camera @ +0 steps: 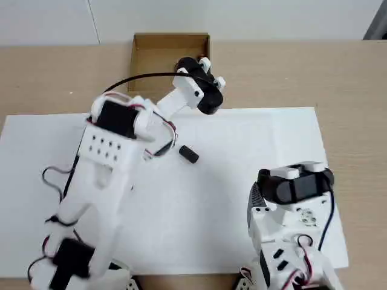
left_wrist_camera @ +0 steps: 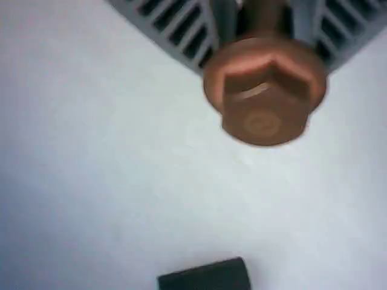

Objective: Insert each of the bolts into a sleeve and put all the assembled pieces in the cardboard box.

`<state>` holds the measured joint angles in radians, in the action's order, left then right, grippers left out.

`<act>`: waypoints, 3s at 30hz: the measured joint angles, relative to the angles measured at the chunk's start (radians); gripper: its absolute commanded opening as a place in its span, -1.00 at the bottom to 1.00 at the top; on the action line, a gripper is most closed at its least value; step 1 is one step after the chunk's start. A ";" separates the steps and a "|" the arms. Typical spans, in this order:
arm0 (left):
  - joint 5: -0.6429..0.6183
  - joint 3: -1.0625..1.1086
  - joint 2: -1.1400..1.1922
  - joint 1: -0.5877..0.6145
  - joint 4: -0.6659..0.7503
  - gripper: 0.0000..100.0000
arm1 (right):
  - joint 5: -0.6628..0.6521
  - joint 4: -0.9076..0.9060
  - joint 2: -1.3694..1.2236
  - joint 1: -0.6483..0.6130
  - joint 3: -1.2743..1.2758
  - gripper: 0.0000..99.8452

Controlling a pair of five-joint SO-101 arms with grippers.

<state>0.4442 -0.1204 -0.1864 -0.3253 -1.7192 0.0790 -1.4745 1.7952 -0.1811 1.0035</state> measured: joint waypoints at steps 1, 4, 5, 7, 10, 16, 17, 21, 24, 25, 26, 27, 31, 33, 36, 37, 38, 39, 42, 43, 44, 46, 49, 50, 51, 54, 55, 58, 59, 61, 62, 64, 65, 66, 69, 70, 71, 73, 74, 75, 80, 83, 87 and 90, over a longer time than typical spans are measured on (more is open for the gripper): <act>-0.021 0.026 -0.026 -0.003 0.000 -0.99 | 0.000 0.000 0.003 0.000 0.009 -0.99; -0.072 0.107 -0.097 -0.005 0.006 -0.99 | -0.003 0.021 0.009 -0.002 0.041 -0.99; -0.086 0.138 -0.121 -0.005 0.021 -0.99 | -0.005 0.037 0.006 0.002 0.061 -0.99; -0.117 0.206 -0.173 -0.005 0.058 -0.99 | -0.006 0.078 0.008 -0.002 0.104 -0.99; -0.155 0.327 -0.262 -0.005 0.137 -0.99 | -0.006 0.158 0.008 0.002 0.178 -0.99; -0.219 0.583 -0.465 -0.005 0.311 -0.99 | -0.006 0.302 0.006 -0.003 0.279 -0.99; -0.232 0.620 -0.499 -0.005 0.341 -0.99 | -0.006 0.315 0.006 -0.014 0.292 -0.99; -0.281 0.763 -0.620 -0.005 0.450 -0.99 | -0.006 0.364 0.006 -0.095 0.338 -0.99; -0.311 0.862 -0.703 -0.005 0.535 -0.99 | -0.006 0.420 0.006 -0.129 0.381 -0.99; -0.322 0.893 -0.732 -0.005 0.562 -0.99 | -0.006 0.440 0.006 -0.141 0.394 -0.99; -0.331 0.924 -0.760 -0.005 0.589 -0.99 | -0.006 0.460 0.006 -0.157 0.405 -0.99; -0.341 0.954 -0.787 -0.005 0.614 -0.99 | -0.006 0.479 0.006 -0.170 0.416 -0.99; -0.345 1.089 -0.891 -0.005 0.715 -0.99 | -0.009 0.532 0.006 -0.232 0.451 -0.99; -0.345 1.155 -0.953 -0.005 0.772 -0.99 | -0.009 0.560 0.006 -0.272 0.473 -0.99; -0.350 1.249 -1.039 -0.005 0.835 -0.99 | -0.011 0.605 0.006 -0.318 0.506 -0.99; -0.361 1.270 -1.065 -0.005 0.844 -0.99 | -0.011 0.618 0.006 -0.336 0.516 -0.99; -0.377 1.290 -1.091 -0.005 0.850 -0.99 | -0.011 0.631 0.006 -0.354 0.522 -0.99; -0.408 1.303 -1.117 -0.005 0.852 -0.99 | -0.012 0.640 0.006 -0.367 0.528 -0.99; -0.525 1.333 -1.194 -0.005 0.858 -0.99 | -0.012 0.666 0.006 -0.407 0.549 -0.99; -0.569 1.344 -1.221 -0.005 0.858 -0.99 | -0.012 0.674 0.006 -0.419 0.555 -0.99; -0.612 1.350 -1.247 -0.005 0.858 -0.99 | -0.012 0.684 0.006 -0.436 0.560 -0.99; -0.687 1.373 -1.304 -0.005 0.858 -0.99 | -0.026 0.703 0.009 -0.471 0.574 -0.99; -0.732 1.422 -1.381 -0.005 0.858 -0.99 | -0.075 0.721 0.009 -0.522 0.600 -0.99; -0.736 1.442 -1.405 -0.005 0.858 -0.99 | -0.089 0.729 0.009 -0.532 0.606 -0.99; -0.740 1.461 -1.432 -0.005 0.858 -0.99 | -0.097 0.735 0.009 -0.542 0.606 -0.99; -0.741 1.519 -1.505 -0.005 0.858 -0.99 | -0.109 0.753 0.009 -0.557 0.606 -0.99; -0.743 1.533 -1.531 -0.005 0.858 -0.99 | -0.109 0.755 0.009 -0.560 0.606 -0.99; -0.747 1.562 -1.603 -0.005 0.858 -0.99 | -0.112 0.755 0.009 -0.560 0.606 -0.99; -0.750 1.562 -1.610 -0.005 0.858 -0.99 | -0.112 0.755 0.009 -0.560 0.606 -0.99; -0.786 1.562 -1.614 -0.005 0.859 -0.99 | -0.112 0.755 0.009 -0.560 0.606 -0.99; -0.818 1.562 -1.616 -0.005 0.868 -0.99 | -0.112 0.755 0.009 -0.560 0.606 -0.99; -0.865 1.562 -1.617 -0.005 0.882 -0.99 | -0.112 0.755 0.009 -0.560 0.617 -0.99; -0.885 1.562 -1.617 -0.005 0.893 -0.99 | -0.117 0.755 0.009 -0.560 0.624 -0.99; -0.904 1.562 -1.617 -0.005 0.904 -0.99 | -0.127 0.755 0.009 -0.560 0.629 -0.99; -0.954 1.568 -1.617 -0.005 0.939 -0.99 | -0.158 0.755 0.009 -0.560 0.637 -0.99; -0.968 1.568 -1.617 -0.005 0.945 -0.99 | -0.161 0.755 0.009 -0.560 0.638 -0.99; -0.977 1.568 -1.617 -0.005 0.950 -0.99 | -0.164 0.755 0.009 -0.562 0.638 -0.99; -0.987 1.568 -1.617 -0.005 0.954 -0.99 | -0.166 0.755 0.009 -0.562 0.640 -0.99; -0.987 1.568 -1.617 -0.005 0.954 -0.99 | -0.166 0.758 0.009 -0.562 0.640 -0.99; -0.987 1.568 -1.617 -0.005 0.954 -0.99 | -0.167 0.770 0.009 -0.562 0.640 -0.99; -1.016 1.568 -1.617 -0.005 0.956 -0.99 | -0.170 0.813 0.009 -0.580 0.643 -0.99; -1.025 1.568 -1.617 -0.003 0.956 -0.99 | -0.170 0.819 0.009 -0.591 0.657 -0.99; -1.040 1.568 -1.617 -0.002 0.956 -0.99 | -0.170 0.819 0.009 -0.598 0.661 -0.99; -1.040 1.568 -1.617 -0.002 0.956 -0.99 | -0.170 0.819 0.009 -0.598 0.663 -0.99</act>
<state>-0.5961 1.4477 -1.8036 -0.3268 -0.7633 -0.0913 -0.6552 1.8044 -0.7795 1.6663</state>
